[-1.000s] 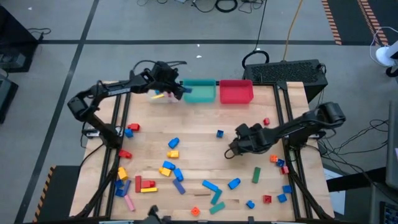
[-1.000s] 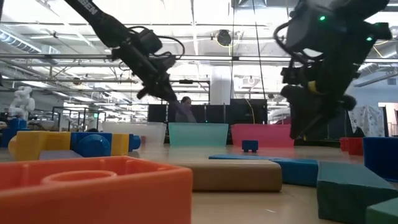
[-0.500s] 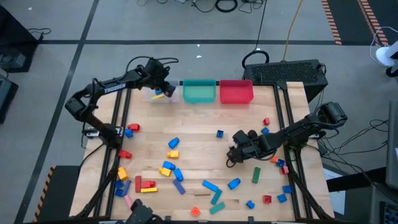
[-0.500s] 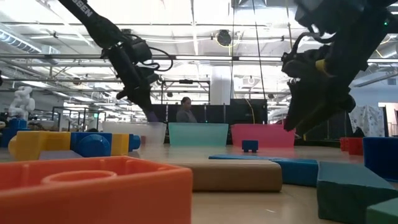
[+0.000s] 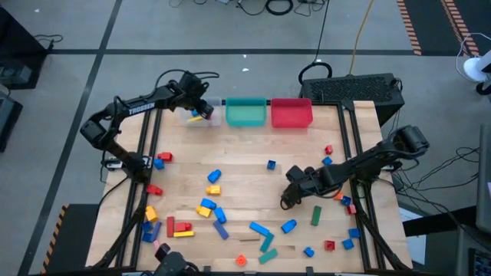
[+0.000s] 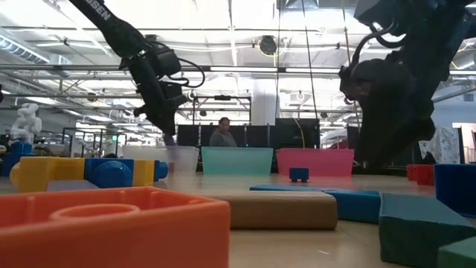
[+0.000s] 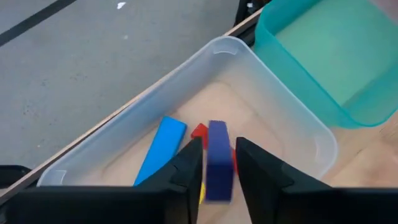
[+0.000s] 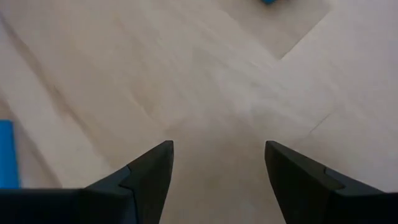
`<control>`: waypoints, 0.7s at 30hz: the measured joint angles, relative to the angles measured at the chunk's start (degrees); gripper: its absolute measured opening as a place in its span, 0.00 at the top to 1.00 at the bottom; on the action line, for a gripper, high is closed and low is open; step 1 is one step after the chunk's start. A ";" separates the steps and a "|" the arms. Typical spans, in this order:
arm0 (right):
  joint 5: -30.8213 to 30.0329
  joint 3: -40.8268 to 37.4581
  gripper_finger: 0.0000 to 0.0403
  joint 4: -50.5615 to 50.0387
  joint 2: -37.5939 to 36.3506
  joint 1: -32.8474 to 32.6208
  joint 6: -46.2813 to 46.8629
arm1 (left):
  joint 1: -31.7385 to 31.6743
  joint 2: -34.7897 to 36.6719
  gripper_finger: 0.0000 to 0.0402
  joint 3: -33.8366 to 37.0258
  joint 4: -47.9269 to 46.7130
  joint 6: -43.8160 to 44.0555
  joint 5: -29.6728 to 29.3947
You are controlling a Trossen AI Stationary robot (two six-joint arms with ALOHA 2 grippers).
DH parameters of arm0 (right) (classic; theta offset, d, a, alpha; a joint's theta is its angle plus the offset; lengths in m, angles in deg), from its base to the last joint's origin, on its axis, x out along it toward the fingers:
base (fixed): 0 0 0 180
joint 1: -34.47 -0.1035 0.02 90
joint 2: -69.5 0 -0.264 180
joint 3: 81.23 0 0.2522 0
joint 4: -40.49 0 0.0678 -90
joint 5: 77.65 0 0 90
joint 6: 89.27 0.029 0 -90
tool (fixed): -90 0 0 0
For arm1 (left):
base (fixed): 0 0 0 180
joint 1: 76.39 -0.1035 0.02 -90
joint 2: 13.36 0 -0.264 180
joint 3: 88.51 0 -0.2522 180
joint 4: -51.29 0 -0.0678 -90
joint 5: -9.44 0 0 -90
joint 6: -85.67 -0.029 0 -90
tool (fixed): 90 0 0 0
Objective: Sort blocks by size
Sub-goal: Put the dark blue block into the transparent bin, then put the green block into the transparent bin
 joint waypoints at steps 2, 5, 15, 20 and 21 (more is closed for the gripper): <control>1.79 0.00 0.41 -0.13 -0.63 -0.25 1.75 | -0.04 0.00 0.71 0.00 0.08 0.02 -0.52; 1.92 0.02 0.41 -0.38 -2.04 -1.05 4.95 | -0.17 0.00 0.66 0.00 0.12 -0.14 -1.43; 1.90 0.04 0.41 -15.29 -7.30 -8.15 24.40 | 0.72 2.98 0.62 0.00 0.20 -4.89 -2.57; 3.22 0.04 0.41 -18.30 -9.35 -12.08 33.31 | 3.29 8.55 0.62 0.02 0.63 -5.95 -2.36; 4.01 0.04 0.41 -18.76 -9.47 -12.73 34.77 | 4.02 9.76 0.62 0.02 0.46 -6.02 -2.36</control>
